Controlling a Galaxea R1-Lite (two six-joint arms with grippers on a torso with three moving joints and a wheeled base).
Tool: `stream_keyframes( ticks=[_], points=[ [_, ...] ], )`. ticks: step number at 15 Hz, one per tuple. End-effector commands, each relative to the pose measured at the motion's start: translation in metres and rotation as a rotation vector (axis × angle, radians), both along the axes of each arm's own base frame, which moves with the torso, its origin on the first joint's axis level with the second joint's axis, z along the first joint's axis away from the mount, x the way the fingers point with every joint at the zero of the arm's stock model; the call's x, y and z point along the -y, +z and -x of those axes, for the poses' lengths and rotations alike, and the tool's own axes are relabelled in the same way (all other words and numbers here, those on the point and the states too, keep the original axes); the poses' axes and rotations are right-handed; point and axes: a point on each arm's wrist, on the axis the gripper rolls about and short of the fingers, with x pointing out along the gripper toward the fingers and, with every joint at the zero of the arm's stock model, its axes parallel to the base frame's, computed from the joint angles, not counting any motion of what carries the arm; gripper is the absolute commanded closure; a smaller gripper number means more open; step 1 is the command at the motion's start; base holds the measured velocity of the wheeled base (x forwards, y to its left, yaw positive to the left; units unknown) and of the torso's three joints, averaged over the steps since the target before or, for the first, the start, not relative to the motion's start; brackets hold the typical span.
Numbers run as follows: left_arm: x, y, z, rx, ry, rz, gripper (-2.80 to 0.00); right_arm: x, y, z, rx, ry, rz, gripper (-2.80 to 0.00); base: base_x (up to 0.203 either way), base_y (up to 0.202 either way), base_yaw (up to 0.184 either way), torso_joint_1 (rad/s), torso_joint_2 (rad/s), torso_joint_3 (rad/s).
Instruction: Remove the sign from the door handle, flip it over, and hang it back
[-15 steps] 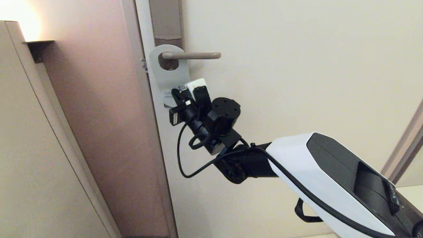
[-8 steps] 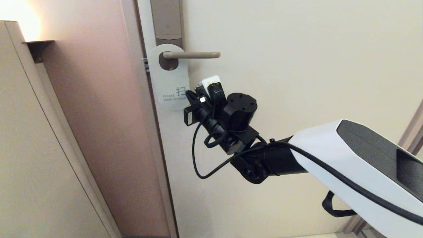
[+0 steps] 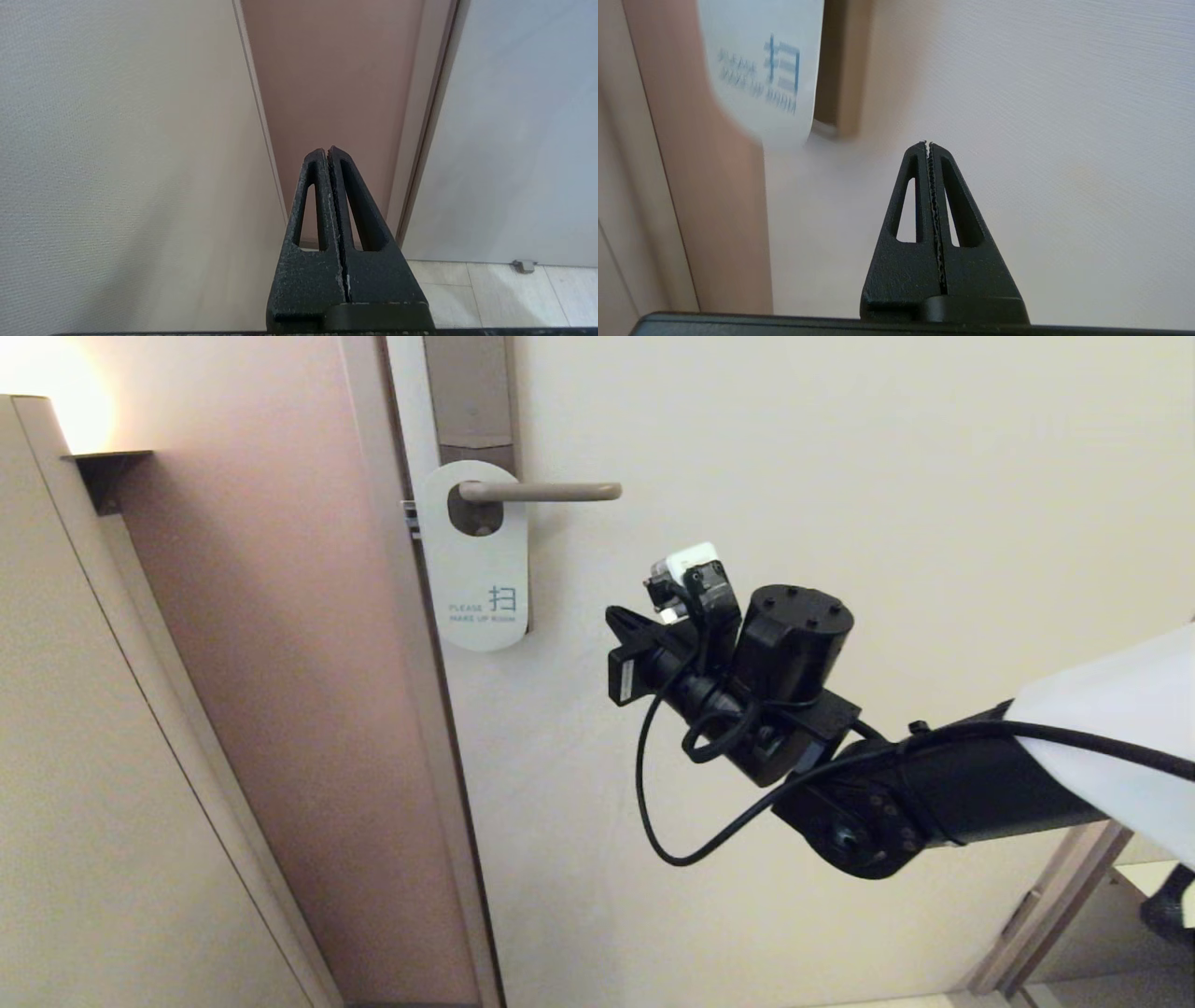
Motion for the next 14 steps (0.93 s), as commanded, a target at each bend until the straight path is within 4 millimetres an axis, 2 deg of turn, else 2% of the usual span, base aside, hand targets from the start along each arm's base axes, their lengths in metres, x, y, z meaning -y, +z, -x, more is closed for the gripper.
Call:
stream_keyframes(
  ticks=[1, 6, 9, 12, 14],
  points=[
    [0.0, 0.0, 0.0, 0.001, 0.001, -0.001, 0.0, 0.026, 0.019, 0.015, 0.012, -0.029, -0.009, 0.0, 0.0, 0.0, 0.0, 0.0, 0.0, 0.0],
    [0.0, 0.0, 0.0, 0.001, 0.001, -0.001, 0.0, 0.111, 0.027, 0.024, -0.031, -0.316, 0.008, 0.0, 0.0, 0.0, 0.0, 0.0, 0.0, 0.0],
    [0.0, 0.0, 0.0, 0.001, 0.001, -0.001, 0.0, 0.171, 0.034, 0.036, -0.026, -0.488, 0.011, 0.0, 0.0, 0.0, 0.0, 0.0, 0.0, 0.0],
    [0.0, 0.0, 0.0, 0.001, 0.001, -0.001, 0.0, 0.222, 0.029, 0.065, -0.041, -0.642, 0.058, 0.0, 0.0, 0.0, 0.0, 0.0, 0.0, 0.0],
    [0.0, 0.0, 0.0, 0.001, 0.001, -0.001, 0.0, 0.233, 0.022, 0.093, -0.057, -0.669, 0.076, 0.0, 0.0, 0.0, 0.0, 0.0, 0.0, 0.0]
  ],
)
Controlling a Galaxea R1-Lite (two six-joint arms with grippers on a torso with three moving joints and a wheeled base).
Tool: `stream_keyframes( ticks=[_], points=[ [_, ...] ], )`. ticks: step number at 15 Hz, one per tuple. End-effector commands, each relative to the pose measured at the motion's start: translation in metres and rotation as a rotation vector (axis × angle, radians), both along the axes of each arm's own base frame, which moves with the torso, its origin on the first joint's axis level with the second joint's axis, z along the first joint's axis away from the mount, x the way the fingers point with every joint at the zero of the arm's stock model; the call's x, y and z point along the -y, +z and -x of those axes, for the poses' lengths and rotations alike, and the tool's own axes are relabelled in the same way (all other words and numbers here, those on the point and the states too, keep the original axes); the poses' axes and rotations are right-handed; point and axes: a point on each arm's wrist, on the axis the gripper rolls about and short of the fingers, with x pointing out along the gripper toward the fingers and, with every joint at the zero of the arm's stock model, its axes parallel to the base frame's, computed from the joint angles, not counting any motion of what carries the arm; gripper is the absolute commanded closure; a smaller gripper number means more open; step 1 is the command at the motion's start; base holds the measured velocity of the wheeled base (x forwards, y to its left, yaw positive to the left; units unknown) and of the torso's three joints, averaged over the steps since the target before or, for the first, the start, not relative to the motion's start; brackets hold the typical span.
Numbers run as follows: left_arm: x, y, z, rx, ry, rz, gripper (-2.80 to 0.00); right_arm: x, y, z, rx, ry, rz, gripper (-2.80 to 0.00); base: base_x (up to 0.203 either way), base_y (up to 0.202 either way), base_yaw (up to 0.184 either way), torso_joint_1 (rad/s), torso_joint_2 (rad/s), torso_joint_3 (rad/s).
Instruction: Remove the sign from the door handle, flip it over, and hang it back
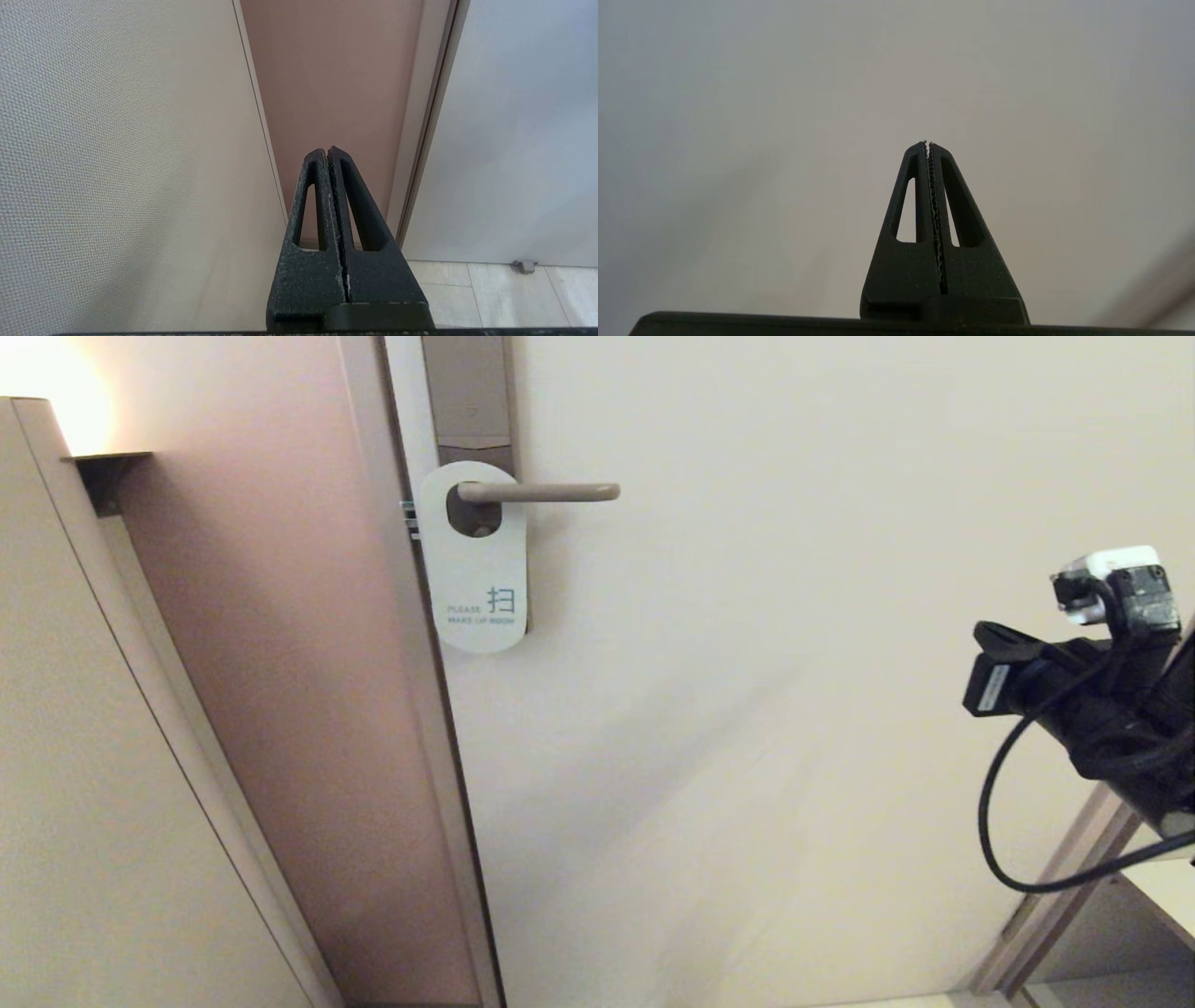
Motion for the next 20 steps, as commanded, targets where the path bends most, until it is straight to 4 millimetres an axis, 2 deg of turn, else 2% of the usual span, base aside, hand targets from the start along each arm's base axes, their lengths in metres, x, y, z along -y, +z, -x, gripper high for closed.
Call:
stream_keyframes(
  ticks=[1, 5, 11, 16, 20],
  points=[
    [0.0, 0.0, 0.0, 0.001, 0.001, -0.001, 0.0, 0.01, 0.004, 0.034, 0.033, -0.023, 0.0, 0.0, 0.0, 0.0, 0.0, 0.0, 0.0, 0.0],
    [0.0, 0.0, 0.0, 0.001, 0.0, -0.001, 0.0, 0.036, -0.002, 0.084, 0.052, -0.141, 0.038, 0.0, 0.0, 0.0, 0.0, 0.0, 0.0, 0.0],
    [0.0, 0.0, 0.0, 0.001, 0.001, -0.001, 0.0, 0.039, -0.03, 0.158, 0.054, -0.144, 0.07, 0.0, 0.0, 0.0, 0.0, 0.0, 0.0, 0.0],
    [0.0, 0.0, 0.0, 0.001, 0.001, -0.001, 0.0, 0.039, -0.062, 0.205, -0.037, -0.108, 0.02, 0.0, 0.0, 0.0, 0.0, 0.0, 0.0, 0.0],
    [0.0, 0.0, 0.0, 0.001, 0.001, -0.001, 0.0, 0.037, -0.087, 0.231, -0.126, -0.065, -0.044, 0.0, 0.0, 0.0, 0.0, 0.0, 0.0, 0.0]
  ],
)
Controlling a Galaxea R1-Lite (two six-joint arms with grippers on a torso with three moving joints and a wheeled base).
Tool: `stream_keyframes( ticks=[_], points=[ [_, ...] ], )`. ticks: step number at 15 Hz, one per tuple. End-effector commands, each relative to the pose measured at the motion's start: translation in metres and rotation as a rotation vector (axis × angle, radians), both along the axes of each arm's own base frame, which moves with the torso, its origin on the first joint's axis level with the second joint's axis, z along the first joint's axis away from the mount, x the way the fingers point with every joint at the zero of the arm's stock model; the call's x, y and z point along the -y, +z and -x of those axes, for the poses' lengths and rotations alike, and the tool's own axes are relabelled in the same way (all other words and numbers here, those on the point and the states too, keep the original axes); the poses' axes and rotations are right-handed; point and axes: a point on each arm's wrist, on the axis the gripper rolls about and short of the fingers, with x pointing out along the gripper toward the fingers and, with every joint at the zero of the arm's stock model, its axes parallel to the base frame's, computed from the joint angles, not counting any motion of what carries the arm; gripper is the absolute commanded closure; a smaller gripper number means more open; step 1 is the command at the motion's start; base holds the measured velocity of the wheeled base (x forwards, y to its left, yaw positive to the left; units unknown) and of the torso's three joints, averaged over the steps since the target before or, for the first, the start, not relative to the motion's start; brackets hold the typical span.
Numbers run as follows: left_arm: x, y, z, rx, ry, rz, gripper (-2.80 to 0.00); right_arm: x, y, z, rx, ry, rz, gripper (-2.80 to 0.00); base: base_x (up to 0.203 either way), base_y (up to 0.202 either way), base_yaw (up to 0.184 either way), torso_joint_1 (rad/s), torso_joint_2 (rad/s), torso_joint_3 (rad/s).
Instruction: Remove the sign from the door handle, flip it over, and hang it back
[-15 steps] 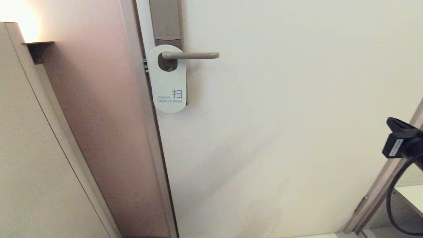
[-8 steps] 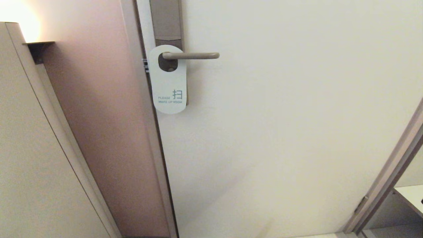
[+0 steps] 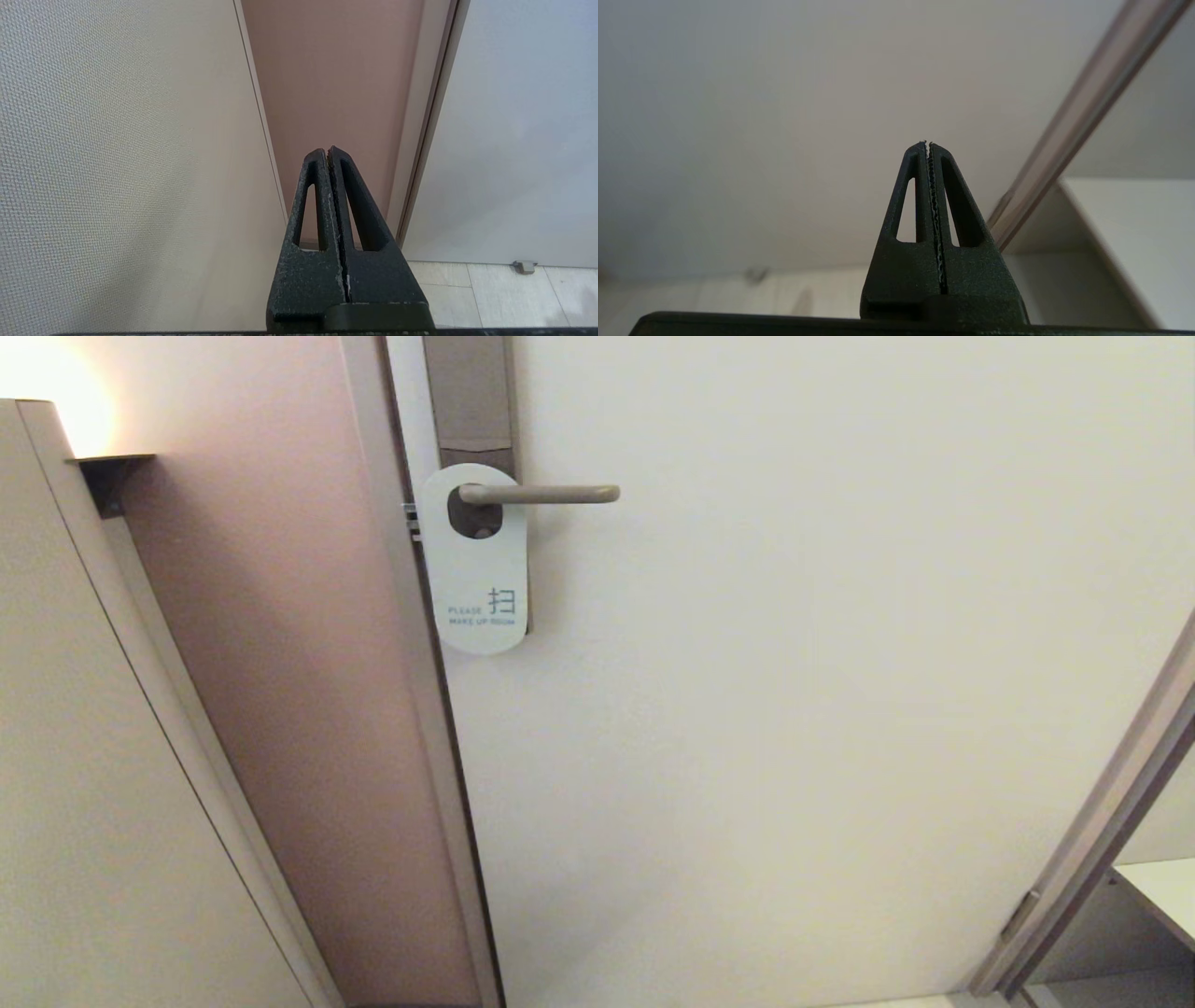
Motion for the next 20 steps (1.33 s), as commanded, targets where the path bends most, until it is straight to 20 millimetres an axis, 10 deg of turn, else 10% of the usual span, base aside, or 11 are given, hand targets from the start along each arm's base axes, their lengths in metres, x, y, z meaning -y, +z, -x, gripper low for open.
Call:
stream_keyframes(
  ticks=[1, 10, 20],
  points=[
    [0.0, 0.0, 0.0, 0.001, 0.001, -0.001, 0.0, -0.001, -0.008, 0.016, 0.032, 0.03, -0.007, 0.0, 0.0, 0.0, 0.0, 0.0, 0.0, 0.0],
    [0.0, 0.0, 0.0, 0.001, 0.001, -0.001, 0.0, -0.004, -0.033, 0.03, -0.127, 0.082, -0.07, 0.0, 0.0, 0.0, 0.0, 0.0, 0.0, 0.0],
    [0.0, 0.0, 0.0, 0.001, 0.001, -0.001, 0.0, -0.004, -0.035, 0.046, 0.074, 0.141, -0.088, 0.0, 0.0, 0.0, 0.0, 0.0, 0.0, 0.0]
  ],
)
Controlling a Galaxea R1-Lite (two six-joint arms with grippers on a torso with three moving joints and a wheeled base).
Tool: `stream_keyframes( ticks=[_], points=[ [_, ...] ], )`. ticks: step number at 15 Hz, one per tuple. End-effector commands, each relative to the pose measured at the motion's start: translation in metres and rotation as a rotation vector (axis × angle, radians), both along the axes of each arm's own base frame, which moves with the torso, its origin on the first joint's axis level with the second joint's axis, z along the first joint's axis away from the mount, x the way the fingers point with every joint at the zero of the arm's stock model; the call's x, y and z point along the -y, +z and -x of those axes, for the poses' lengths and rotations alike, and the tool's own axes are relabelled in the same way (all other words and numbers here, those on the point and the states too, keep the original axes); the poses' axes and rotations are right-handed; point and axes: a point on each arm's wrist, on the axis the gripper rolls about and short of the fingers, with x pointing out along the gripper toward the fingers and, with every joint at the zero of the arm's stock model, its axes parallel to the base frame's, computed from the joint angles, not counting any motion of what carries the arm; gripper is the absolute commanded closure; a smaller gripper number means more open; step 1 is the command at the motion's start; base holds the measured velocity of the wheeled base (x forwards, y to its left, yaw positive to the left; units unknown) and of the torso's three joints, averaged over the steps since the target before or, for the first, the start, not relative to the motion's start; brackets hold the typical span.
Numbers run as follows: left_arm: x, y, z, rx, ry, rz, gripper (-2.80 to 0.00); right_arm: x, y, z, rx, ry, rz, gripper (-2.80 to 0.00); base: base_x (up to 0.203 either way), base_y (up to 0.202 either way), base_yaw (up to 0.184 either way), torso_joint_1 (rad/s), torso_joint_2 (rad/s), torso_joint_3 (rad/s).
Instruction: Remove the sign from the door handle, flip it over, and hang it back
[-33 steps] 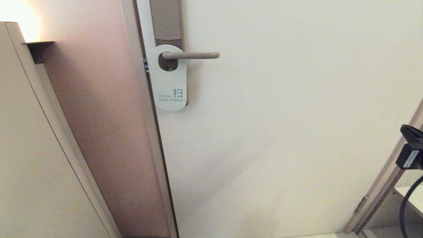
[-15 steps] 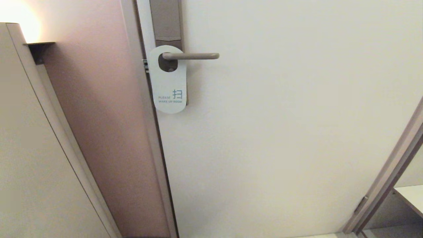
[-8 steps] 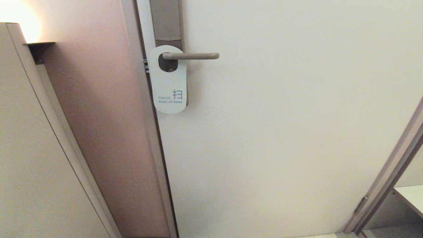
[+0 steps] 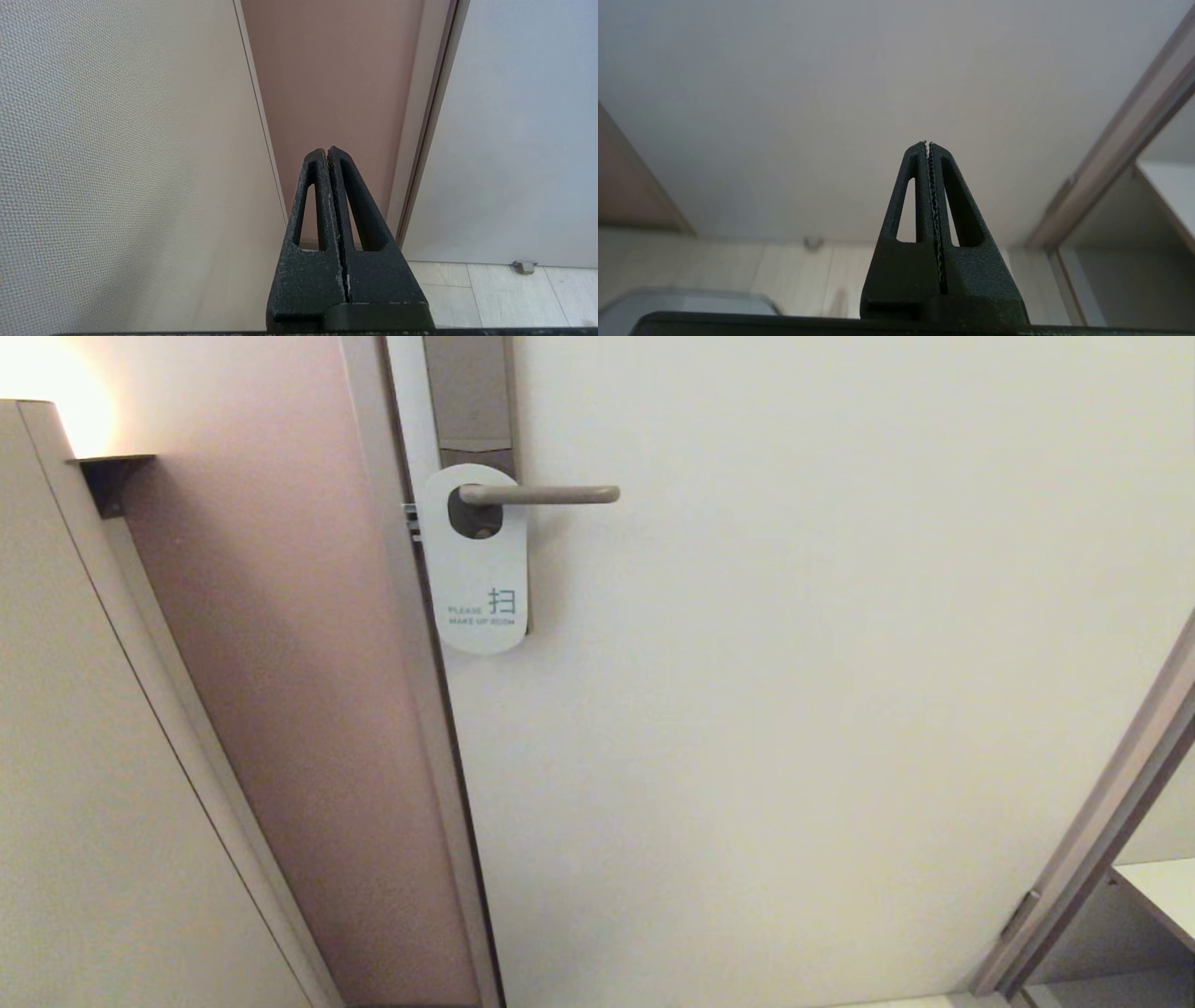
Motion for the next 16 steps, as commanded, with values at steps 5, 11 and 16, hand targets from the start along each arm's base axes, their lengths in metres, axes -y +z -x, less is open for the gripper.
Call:
stream_keyframes(
  ticks=[5, 11, 16],
  points=[
    [0.0, 0.0001, 0.0, 0.001, 0.001, -0.001, 0.0, 0.0001, -0.0025, 0.0106, 0.139, 0.005, -0.001, 0.0, 0.0, 0.0, 0.0, 0.0, 0.0, 0.0],
    [0.0, 0.0001, 0.0, 0.001, 0.001, -0.001, 0.0, 0.0001, -0.0025, 0.0106, 0.139, 0.004, -0.001, 0.0, 0.0, 0.0, 0.0, 0.0, 0.0, 0.0],
    [0.0, 0.0001, 0.0, 0.001, 0.001, -0.001, 0.0, 0.0001, -0.0025, 0.0106, 0.139, 0.004, -0.001, 0.0, 0.0, 0.0, 0.0, 0.0, 0.0, 0.0]
  ],
)
